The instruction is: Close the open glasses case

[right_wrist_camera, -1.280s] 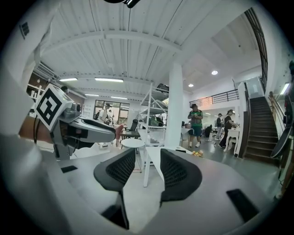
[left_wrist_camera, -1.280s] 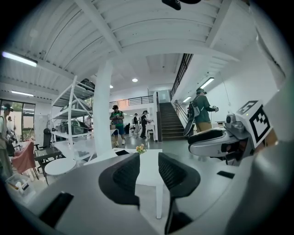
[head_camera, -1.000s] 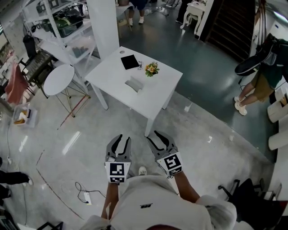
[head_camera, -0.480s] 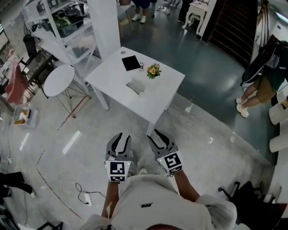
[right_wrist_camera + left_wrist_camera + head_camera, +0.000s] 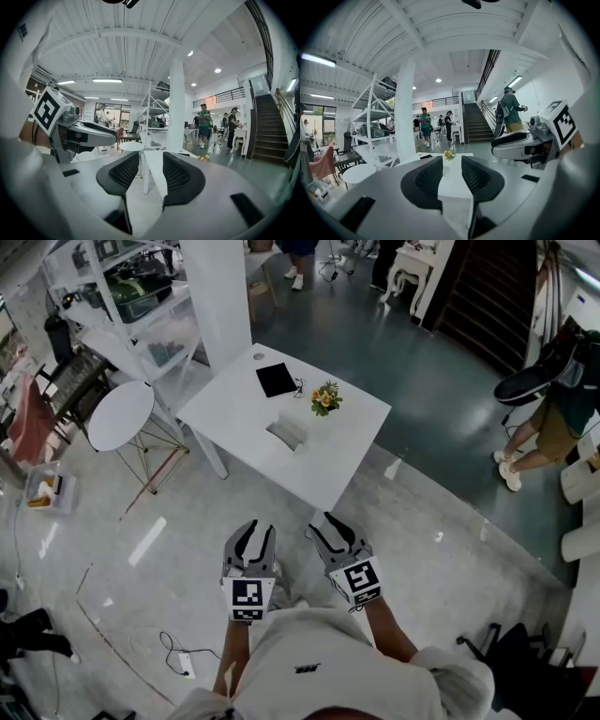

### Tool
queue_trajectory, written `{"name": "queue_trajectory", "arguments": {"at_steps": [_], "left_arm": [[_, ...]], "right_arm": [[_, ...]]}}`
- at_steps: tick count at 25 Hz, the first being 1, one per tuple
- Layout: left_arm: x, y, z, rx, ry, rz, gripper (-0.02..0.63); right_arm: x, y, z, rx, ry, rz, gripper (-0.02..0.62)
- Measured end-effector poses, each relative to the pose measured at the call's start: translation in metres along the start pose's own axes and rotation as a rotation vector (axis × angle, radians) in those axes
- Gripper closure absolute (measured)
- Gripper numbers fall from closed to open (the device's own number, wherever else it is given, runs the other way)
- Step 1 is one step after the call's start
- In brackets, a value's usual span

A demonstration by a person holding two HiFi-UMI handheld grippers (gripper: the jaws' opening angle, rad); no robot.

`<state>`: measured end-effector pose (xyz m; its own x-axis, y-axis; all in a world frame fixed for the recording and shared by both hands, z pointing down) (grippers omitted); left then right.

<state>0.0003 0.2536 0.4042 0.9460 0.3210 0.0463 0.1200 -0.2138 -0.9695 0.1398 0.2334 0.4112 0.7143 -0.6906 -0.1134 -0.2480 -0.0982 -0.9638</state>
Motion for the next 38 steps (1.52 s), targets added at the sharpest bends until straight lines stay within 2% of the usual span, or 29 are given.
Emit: {"name": "queue_trajectory", "arguments": {"at_steps": [18, 38], "left_arm": [[-0.087, 0.009, -0.079, -0.009, -0.057, 0.001, 0.469], [-0.155, 0.018, -0.145, 0.002, -0.144, -0.007, 0.469]], "right_arm": [[0.027, 0.016, -0.104, -0.05, -0.062, -0.011, 0.439], [0.042, 0.033, -0.188, -0.071, -0.13, -0.029, 0.439]]}}
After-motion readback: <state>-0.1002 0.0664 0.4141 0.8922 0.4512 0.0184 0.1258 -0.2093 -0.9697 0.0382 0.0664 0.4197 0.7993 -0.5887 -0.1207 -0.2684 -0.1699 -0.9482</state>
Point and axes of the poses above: the fingertips, and each gripper's own axes: z backward along the fingers, x to its right, y out of its top, the point moved 3 cm from there along z, backward along the fingers, and after that the axes turned 3 degrees about z, right-handed, at the moved point
